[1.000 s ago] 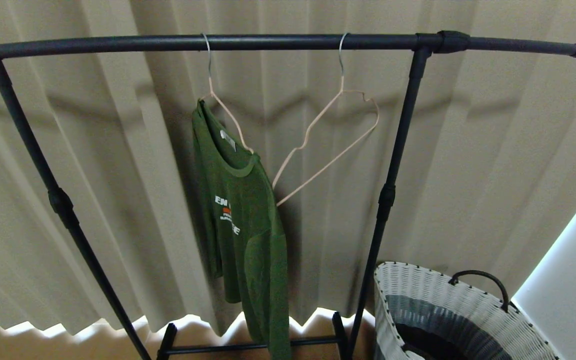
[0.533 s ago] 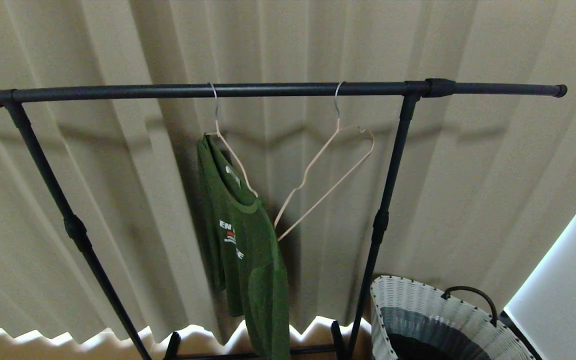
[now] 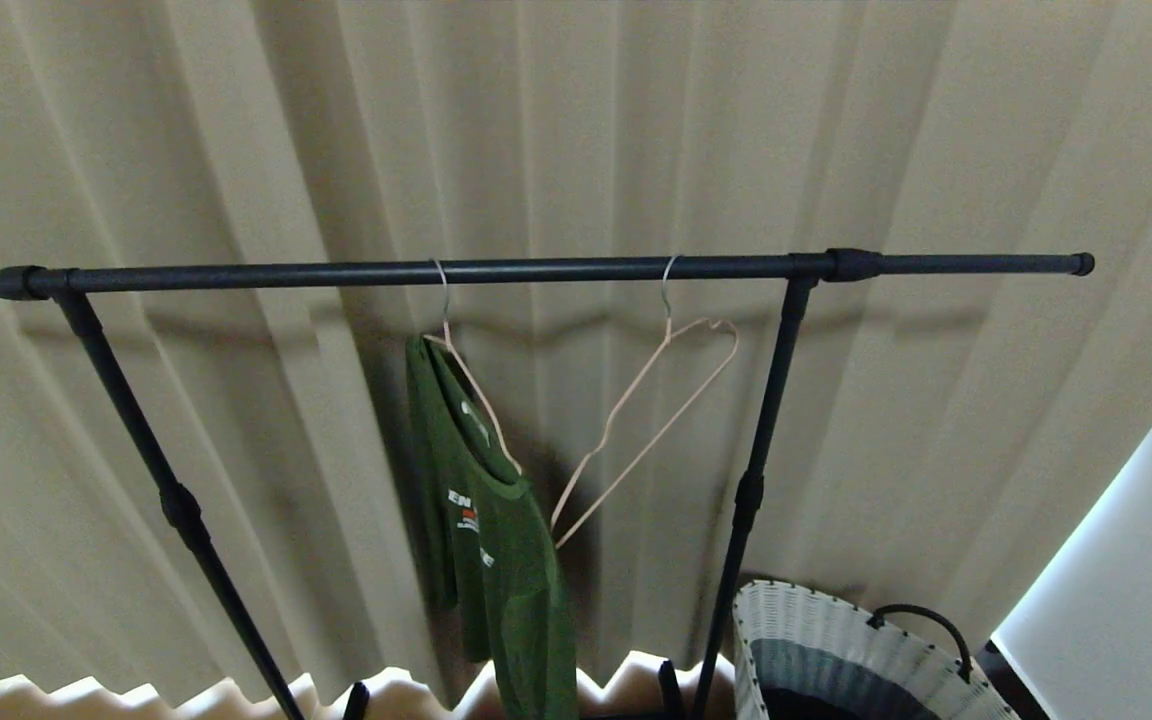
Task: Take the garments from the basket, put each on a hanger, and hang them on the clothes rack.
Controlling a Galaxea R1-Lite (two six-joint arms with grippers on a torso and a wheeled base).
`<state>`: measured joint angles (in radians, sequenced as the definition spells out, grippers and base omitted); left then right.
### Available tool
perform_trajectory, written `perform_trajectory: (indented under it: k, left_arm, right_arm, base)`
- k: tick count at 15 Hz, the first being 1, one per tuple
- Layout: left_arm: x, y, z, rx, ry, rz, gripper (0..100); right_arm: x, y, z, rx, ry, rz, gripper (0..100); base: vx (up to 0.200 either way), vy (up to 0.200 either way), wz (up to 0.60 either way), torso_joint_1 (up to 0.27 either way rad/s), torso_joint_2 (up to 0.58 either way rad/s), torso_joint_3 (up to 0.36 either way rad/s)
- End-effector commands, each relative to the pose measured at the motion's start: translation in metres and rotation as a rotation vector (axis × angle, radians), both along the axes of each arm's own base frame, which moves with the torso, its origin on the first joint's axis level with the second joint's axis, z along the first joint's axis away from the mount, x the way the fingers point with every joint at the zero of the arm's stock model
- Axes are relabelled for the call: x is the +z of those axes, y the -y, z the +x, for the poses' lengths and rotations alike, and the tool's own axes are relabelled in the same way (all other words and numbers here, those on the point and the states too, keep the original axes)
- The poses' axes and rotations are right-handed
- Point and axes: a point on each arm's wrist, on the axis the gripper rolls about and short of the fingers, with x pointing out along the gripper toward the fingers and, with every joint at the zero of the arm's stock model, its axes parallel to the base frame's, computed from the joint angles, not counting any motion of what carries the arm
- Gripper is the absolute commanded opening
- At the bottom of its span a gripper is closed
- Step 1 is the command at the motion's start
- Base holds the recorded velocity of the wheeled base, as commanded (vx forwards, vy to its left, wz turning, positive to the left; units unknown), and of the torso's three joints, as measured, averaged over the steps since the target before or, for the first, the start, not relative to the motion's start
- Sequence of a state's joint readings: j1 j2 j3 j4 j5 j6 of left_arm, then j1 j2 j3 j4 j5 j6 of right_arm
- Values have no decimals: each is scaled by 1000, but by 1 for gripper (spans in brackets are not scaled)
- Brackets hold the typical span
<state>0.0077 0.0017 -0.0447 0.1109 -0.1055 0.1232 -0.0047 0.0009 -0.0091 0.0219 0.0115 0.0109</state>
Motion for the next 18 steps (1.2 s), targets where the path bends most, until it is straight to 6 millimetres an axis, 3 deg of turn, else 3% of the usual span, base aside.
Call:
perform_trajectory:
  k: [1, 4, 7, 18]
  left_arm:
    - [0, 0, 0, 0, -1, 0, 0]
    - [0, 0, 0, 1, -1, 0, 0]
    - [0, 0, 0, 1, -1, -2, 0]
    - [0, 0, 0, 1, -1, 1, 0]
  right_arm:
    - [0, 0, 0, 1, 1, 0, 100]
    - [0, 0, 0, 1, 1, 0, 100]
    - [0, 0, 0, 1, 1, 0, 100]
    - [0, 0, 0, 1, 1, 0, 100]
  base:
    - [0, 0, 0, 232, -554, -310]
    - [0, 0, 0, 255, -577, -323]
    - [0, 200, 0, 183, -401, -225]
    - [0, 200, 0, 13, -15, -7]
